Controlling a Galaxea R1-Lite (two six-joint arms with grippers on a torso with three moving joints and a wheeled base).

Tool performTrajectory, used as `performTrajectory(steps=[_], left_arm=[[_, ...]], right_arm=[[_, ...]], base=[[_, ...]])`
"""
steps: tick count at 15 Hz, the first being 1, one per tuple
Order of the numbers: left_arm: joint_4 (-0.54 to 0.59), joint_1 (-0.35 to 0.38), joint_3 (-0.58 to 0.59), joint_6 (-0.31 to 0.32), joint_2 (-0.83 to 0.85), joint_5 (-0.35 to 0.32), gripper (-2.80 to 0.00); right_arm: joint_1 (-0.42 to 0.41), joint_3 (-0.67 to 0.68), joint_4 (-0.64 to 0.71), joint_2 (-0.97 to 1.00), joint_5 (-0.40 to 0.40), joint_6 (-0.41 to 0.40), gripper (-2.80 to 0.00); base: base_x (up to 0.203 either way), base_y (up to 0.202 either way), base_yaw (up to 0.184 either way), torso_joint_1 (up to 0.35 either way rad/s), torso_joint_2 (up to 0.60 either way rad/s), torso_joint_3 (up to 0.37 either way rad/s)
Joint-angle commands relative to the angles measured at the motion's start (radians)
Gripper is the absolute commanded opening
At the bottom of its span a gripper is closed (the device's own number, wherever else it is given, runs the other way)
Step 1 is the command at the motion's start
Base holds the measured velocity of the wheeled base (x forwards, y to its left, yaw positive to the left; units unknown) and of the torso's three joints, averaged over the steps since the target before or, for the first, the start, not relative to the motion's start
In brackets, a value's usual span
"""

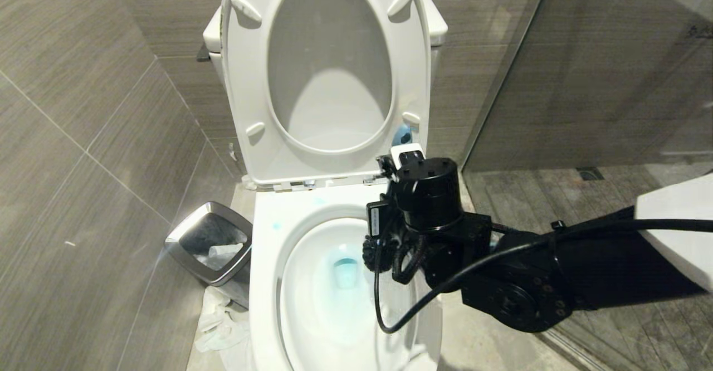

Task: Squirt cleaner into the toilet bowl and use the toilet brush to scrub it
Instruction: Scrub the toilet bowl

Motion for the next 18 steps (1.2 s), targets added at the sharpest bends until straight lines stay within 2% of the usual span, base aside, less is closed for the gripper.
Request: performTrajectory(steps=[1, 12, 15, 18], left_arm=[[0.000, 0.000, 0.000, 0.000, 0.001, 0.000, -2.80], [0.000, 0.000, 0.000, -0.014, 0.001, 0.005, -2.80], [0.000, 0.000, 0.000, -0.012, 0.001, 0.005, -2.80], [0.000, 0.000, 0.000, -0.012, 0.001, 0.005, -2.80]], right_arm=[[0.012, -0.095, -0.004, 0.107, 0.011, -0.018, -2.80], [0.029, -0.402, 0.005, 0.486, 0.037, -0.069, -2.80], [0.028, -0.423, 0.014, 0.545, 0.033, -0.077, -2.80], [0.028, -0.428, 0.014, 0.501, 0.032, -0.094, -2.80]], base=[[0.000, 0.000, 0.000, 0.000, 0.00, 0.000], [0.000, 0.000, 0.000, 0.000, 0.00, 0.000], [0.000, 0.000, 0.000, 0.000, 0.00, 0.000], [0.000, 0.000, 0.000, 0.000, 0.00, 0.000]])
